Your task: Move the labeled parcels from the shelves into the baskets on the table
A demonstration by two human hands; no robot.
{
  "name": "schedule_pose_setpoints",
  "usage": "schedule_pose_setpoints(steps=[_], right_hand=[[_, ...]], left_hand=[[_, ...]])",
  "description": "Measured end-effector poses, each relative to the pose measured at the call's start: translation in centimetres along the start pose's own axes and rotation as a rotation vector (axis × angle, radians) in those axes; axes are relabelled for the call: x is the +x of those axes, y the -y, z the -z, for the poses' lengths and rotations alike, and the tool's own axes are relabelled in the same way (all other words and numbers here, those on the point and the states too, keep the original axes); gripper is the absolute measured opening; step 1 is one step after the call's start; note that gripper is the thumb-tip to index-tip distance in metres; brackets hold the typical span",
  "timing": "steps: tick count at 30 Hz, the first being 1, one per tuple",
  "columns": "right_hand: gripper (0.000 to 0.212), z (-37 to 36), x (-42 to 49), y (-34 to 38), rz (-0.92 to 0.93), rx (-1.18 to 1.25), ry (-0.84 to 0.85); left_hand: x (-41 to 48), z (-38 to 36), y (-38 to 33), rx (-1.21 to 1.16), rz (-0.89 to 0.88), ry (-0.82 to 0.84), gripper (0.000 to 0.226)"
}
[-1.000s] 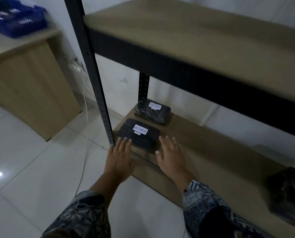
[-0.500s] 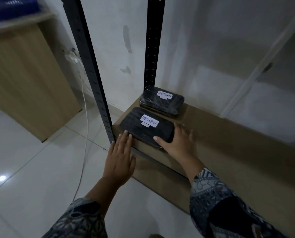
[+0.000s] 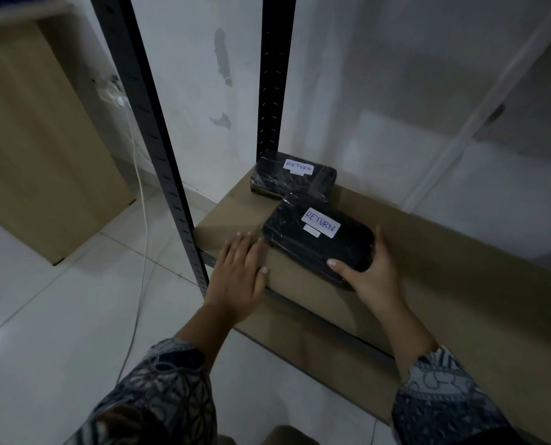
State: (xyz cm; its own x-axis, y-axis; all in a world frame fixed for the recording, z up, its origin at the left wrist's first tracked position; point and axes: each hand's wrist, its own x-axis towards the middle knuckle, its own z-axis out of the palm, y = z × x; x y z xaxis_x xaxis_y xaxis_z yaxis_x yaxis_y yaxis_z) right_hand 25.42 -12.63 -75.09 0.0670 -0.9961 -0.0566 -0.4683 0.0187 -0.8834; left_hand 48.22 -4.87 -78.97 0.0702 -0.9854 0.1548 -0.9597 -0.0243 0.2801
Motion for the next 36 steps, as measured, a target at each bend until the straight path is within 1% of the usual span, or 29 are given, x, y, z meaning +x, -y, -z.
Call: schedule_pose_setpoints(steps=[6,9,12,16,21,24,27,30,32,36], right_hand=[[0.111,0.4,-0.3,-0.3,0.014,0.126,-0.029],[0.102,0.5,-1.0,0.2,0.006,0.229,-0.032],[0.096,0.9,-2.0,0.8,-0.04,0.307,-0.034],[0.092,2.6,-4.5,2.5,-0.111,0.335,-0.023],[0.088,6.3,-8.4,7.1,-0.103,0.33,-0.034],[0.087,9.3,-11.3,10.3,-0.128,0.334,-0.056],[0.087,12.7,-15.0,13.5,-0.152,0.349,-0.069],[0.088,16.1,-19.0,16.3,-0.16,0.384,-0.119],[0.086,18.5,-21.7,17.4,-0.143,0.384,-0.164],[0.086,23.3,-27.1,18.0,-0.106,0.384,-0.3]], left_hand=[[0.1,0.1,0.1,-0.003,-0.021,-0.016,0.061],[0.1,0.5,0.2,0.012,-0.034,0.018,0.066],[-0.3,1.6,0.0,0.023,-0.03,0.055,0.073],[-1.8,4.5,-1.0,0.033,-0.029,0.107,0.075],[-3.5,10.1,-3.4,0.068,-0.081,0.151,0.069],[-4.7,14.2,-5.3,0.077,-0.118,0.174,0.066],[-6.4,18.3,-7.4,0.071,-0.164,0.192,0.065],[-8.1,21.9,-10.3,0.069,-0.243,0.223,0.066],[-8.8,23.8,-12.5,0.062,-0.318,0.237,0.068],[-9.6,26.3,-17.4,0.044,-0.472,0.223,0.063]])
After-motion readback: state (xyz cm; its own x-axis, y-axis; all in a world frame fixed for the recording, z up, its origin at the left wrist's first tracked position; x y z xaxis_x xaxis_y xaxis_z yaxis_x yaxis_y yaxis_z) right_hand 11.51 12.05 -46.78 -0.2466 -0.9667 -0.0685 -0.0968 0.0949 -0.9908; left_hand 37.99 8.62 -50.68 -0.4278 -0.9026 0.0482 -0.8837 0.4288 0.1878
